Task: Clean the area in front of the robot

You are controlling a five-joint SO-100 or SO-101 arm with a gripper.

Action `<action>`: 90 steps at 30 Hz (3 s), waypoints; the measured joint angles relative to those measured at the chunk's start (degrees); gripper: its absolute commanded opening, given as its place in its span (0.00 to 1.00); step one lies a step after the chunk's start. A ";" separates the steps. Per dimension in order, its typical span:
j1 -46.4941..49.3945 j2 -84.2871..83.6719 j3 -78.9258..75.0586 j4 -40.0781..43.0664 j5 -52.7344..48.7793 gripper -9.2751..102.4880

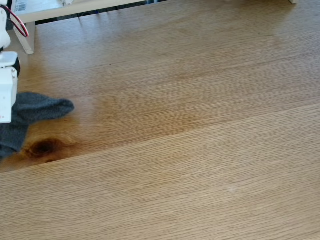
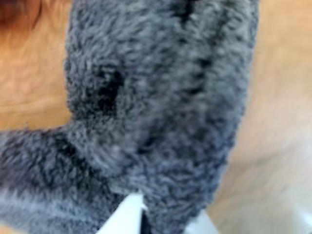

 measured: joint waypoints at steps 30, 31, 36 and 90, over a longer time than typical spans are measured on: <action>19.95 37.71 44.74 -15.56 0.79 0.46; 19.78 37.79 47.11 -18.72 0.53 0.46; 14.33 44.12 51.42 -22.94 3.60 0.34; -33.57 126.83 90.62 24.17 25.93 0.09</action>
